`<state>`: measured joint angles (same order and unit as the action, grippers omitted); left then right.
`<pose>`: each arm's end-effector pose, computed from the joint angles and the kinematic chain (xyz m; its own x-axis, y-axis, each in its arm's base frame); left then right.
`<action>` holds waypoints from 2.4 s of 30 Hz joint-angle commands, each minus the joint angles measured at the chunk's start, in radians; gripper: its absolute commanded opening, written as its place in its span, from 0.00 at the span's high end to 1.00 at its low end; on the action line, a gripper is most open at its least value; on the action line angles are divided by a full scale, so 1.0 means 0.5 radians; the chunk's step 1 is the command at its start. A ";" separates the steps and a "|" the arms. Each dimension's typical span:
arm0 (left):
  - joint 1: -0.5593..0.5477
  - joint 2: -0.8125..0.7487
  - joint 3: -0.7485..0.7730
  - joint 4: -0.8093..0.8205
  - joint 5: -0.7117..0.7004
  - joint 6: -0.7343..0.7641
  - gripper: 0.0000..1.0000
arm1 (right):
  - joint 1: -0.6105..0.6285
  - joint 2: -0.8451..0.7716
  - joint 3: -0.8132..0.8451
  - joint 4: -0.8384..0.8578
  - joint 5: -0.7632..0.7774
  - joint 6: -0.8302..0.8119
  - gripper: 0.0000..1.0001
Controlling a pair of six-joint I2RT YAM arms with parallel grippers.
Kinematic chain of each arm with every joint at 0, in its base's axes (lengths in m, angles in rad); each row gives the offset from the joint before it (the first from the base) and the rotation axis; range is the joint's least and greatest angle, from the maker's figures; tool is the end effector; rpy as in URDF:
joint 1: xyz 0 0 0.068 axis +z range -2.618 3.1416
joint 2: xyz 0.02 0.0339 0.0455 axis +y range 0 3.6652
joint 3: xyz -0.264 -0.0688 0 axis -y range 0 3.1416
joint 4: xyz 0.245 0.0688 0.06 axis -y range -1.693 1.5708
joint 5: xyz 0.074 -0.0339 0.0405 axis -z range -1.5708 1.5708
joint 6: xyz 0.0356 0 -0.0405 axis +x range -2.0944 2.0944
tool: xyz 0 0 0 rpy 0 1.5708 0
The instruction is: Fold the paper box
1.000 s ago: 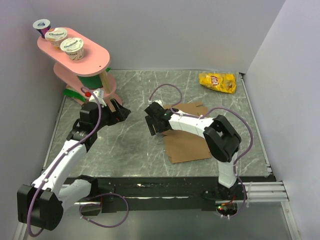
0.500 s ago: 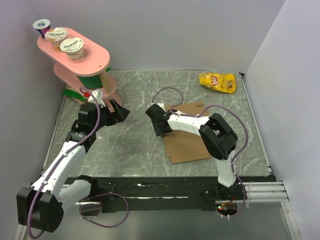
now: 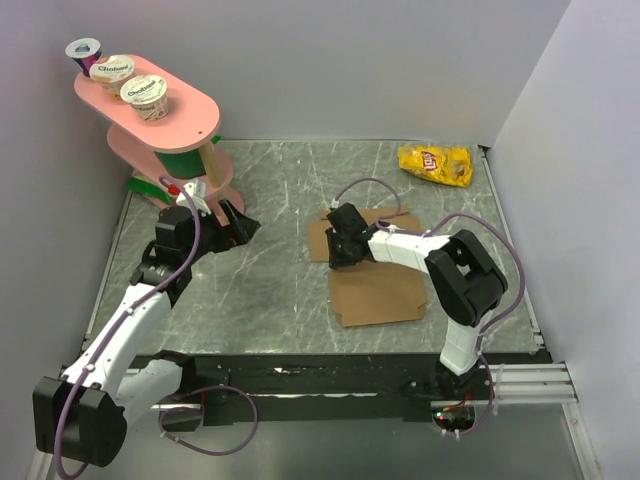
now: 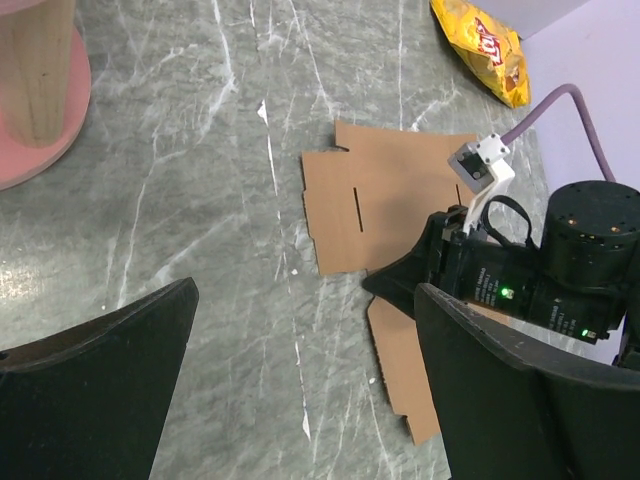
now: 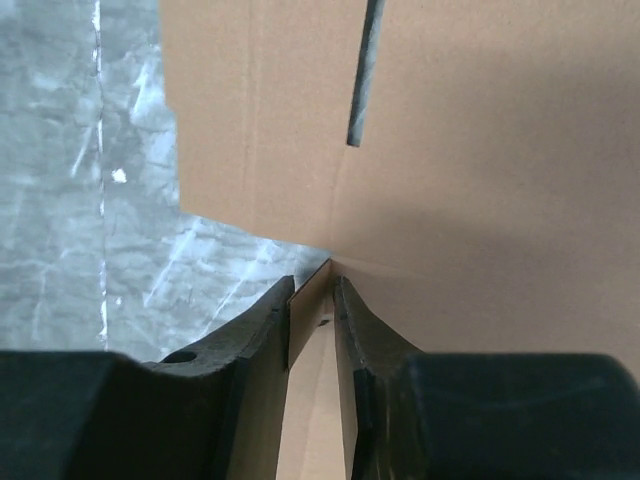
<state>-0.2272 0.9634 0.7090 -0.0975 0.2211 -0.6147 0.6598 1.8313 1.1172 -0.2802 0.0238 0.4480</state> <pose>0.2161 -0.0580 0.2892 -0.5168 -0.4580 -0.7233 0.1497 0.7835 -0.6031 0.2946 0.2275 0.1616 -0.8580 -0.1176 -0.4999 -0.2561 0.9417 0.2181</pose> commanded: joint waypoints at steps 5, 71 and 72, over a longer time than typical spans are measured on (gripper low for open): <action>0.013 0.009 0.042 0.044 0.107 0.033 0.04 | -0.016 -0.284 -0.273 0.274 -0.406 0.104 0.88; -0.739 0.558 0.064 0.622 0.098 0.563 0.99 | -0.034 -1.392 -0.237 0.098 -0.294 0.132 0.11; -0.766 0.525 0.064 0.570 0.001 0.621 0.99 | -0.013 -1.395 -0.182 0.085 -0.254 0.138 0.11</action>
<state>-0.5606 1.2770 0.7444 0.2401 0.3077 -0.4381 0.6334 1.1465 0.9260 -0.1444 -0.1432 0.5301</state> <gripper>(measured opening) 0.035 0.891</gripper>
